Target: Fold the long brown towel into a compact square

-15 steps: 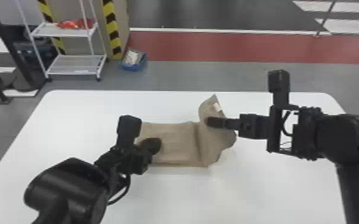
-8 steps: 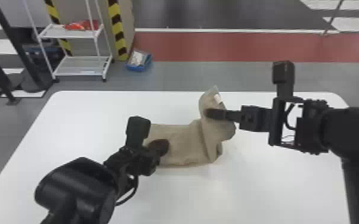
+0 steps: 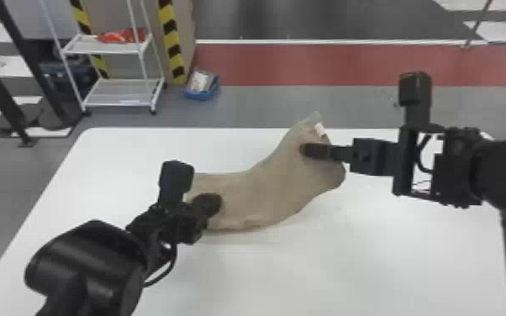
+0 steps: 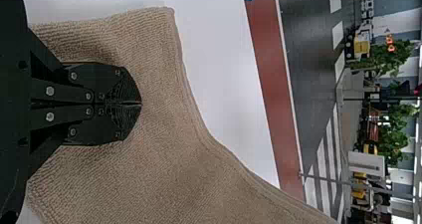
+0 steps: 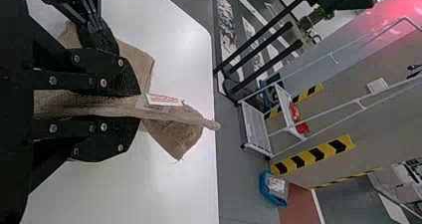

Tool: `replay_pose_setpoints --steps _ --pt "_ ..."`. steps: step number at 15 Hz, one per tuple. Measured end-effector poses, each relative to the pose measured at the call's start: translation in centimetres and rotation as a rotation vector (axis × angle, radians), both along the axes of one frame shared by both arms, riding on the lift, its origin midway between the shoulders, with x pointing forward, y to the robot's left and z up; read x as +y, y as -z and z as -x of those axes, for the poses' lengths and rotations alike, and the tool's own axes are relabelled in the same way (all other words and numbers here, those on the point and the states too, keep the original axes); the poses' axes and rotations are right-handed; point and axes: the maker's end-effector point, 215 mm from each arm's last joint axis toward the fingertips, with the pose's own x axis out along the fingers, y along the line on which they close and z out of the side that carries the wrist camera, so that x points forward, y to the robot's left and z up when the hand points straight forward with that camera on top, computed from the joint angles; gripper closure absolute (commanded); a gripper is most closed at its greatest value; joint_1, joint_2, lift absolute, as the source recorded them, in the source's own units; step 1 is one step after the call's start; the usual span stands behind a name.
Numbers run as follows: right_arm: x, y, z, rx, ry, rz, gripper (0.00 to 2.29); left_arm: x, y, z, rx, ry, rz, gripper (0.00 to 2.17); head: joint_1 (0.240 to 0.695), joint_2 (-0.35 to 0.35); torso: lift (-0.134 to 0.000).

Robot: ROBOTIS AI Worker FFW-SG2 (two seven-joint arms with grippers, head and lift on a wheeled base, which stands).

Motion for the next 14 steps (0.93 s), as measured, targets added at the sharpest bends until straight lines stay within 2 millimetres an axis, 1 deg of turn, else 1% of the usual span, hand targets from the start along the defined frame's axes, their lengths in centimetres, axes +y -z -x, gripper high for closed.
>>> replay_pose_setpoints --steps 2,4,8,10,12,14 --pt "-0.8 -0.7 0.0 -0.006 0.011 -0.006 0.97 1.9 -0.2 -0.1 0.002 -0.022 0.012 2.11 0.695 0.062 -0.124" --pt "-1.7 -1.1 -0.1 -0.008 0.024 -0.015 0.97 2.7 -0.7 -0.1 -0.003 -0.035 0.02 2.11 0.695 0.065 -0.124" --pt "-3.8 -0.8 0.0 0.003 0.056 -0.033 0.97 2.1 -1.8 0.0 -0.012 -0.023 0.042 2.11 0.695 0.037 -0.124" --pt "-4.4 -0.6 0.3 0.008 0.063 -0.033 0.97 1.8 -2.1 -0.2 -0.014 -0.014 0.046 2.11 0.695 0.03 -0.124" --pt "-4.7 -0.6 0.4 0.007 0.067 -0.034 0.97 1.4 -1.8 0.0 -0.007 -0.002 0.049 2.11 0.695 0.02 -0.124" --pt "-4.4 -0.8 0.2 0.003 0.061 -0.031 0.97 0.7 -1.2 0.4 0.003 0.007 0.05 2.11 0.695 0.015 -0.124"
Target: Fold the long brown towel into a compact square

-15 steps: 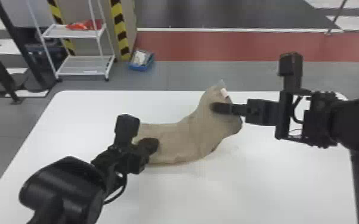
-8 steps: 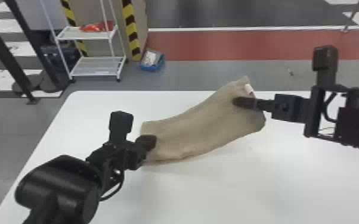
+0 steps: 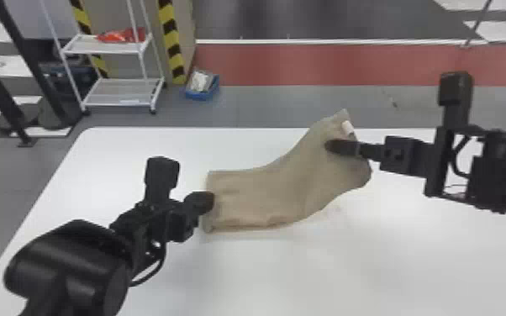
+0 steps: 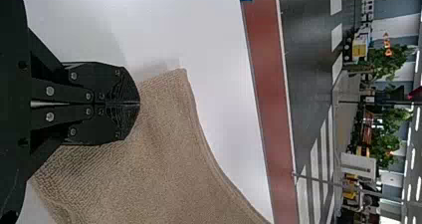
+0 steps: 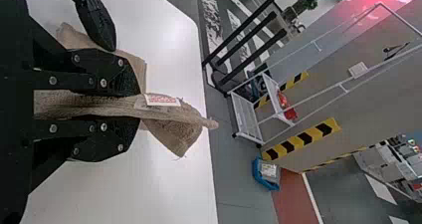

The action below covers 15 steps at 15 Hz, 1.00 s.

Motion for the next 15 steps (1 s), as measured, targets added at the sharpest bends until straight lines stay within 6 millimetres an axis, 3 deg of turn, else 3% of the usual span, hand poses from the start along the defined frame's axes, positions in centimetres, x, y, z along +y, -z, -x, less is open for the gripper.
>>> replay_pose_setpoints --steps 4,10,15 --pt "4.1 0.0 0.1 -0.003 -0.055 0.011 0.97 -1.0 1.3 0.4 0.029 0.026 0.004 2.11 0.695 0.043 -0.124" --pt "9.5 2.2 0.0 0.018 -0.108 -0.007 0.97 -2.8 1.8 1.0 0.041 0.052 0.01 2.11 0.695 0.085 -0.124" --pt "11.6 5.1 0.0 0.031 -0.123 0.004 0.97 -3.6 1.9 1.4 0.042 0.068 0.01 2.11 0.695 0.097 -0.124"
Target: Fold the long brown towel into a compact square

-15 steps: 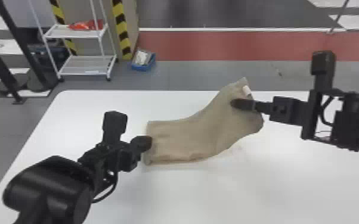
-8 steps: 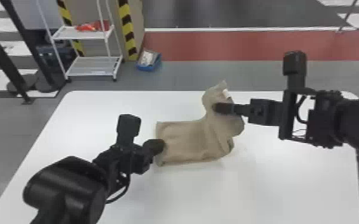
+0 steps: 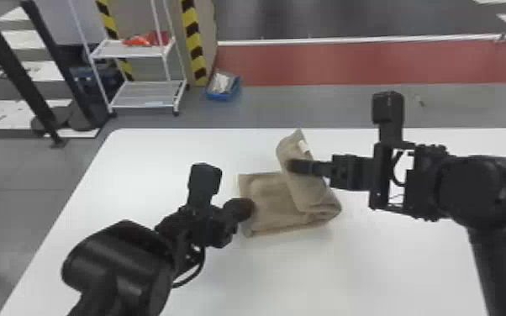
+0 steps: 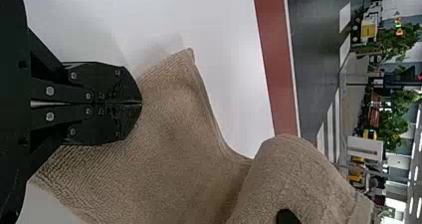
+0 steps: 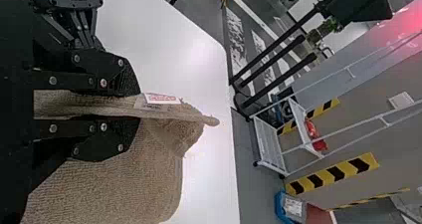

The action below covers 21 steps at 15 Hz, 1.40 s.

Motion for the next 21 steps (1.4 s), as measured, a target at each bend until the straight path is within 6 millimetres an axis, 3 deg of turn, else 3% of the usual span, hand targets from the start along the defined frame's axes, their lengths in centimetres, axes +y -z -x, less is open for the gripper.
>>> replay_pose_setpoints --steps 4,9,21 --pt "0.7 2.3 -0.6 0.019 0.0 0.011 0.97 0.0 -0.1 -0.1 -0.002 0.001 0.006 2.11 0.695 0.104 -0.124" --pt "1.5 3.3 -2.2 0.001 0.003 0.013 0.97 -0.5 -0.2 -0.1 -0.009 0.009 0.022 2.11 0.695 0.106 -0.124" --pt "3.6 5.6 -1.1 0.025 -0.054 0.08 0.83 -0.3 -0.5 -0.3 -0.012 0.012 0.043 2.12 0.695 0.13 -0.124"
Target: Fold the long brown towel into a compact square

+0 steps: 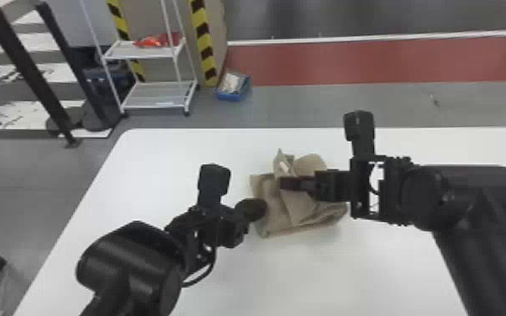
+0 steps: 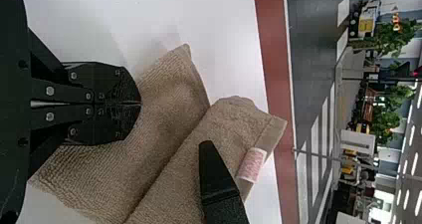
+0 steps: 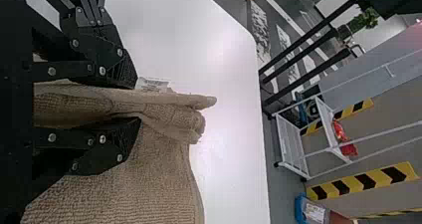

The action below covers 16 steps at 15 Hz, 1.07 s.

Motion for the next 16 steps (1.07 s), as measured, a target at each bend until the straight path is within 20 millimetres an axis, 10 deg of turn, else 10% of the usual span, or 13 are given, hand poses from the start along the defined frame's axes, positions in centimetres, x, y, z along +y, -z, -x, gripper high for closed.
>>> replay_pose_setpoints --steps 4,10,14,16 --pt "0.8 -1.1 -1.5 -0.084 0.006 -0.031 0.01 -0.1 0.2 0.0 0.001 -0.001 0.005 2.12 0.695 0.135 -0.124" --pt "2.9 -6.3 -0.8 -0.223 -0.023 -0.252 0.03 0.2 0.3 -0.4 0.002 -0.006 0.003 2.12 0.695 0.16 -0.124" --pt "0.7 -7.2 3.6 -0.21 0.0 -0.312 0.11 1.2 -1.1 -0.4 -0.019 -0.025 0.023 1.98 0.695 0.155 -0.124" --pt "-2.1 -6.9 6.5 -0.182 0.015 -0.301 0.52 2.0 -2.8 -0.3 -0.042 -0.043 0.05 1.98 0.695 0.145 -0.124"
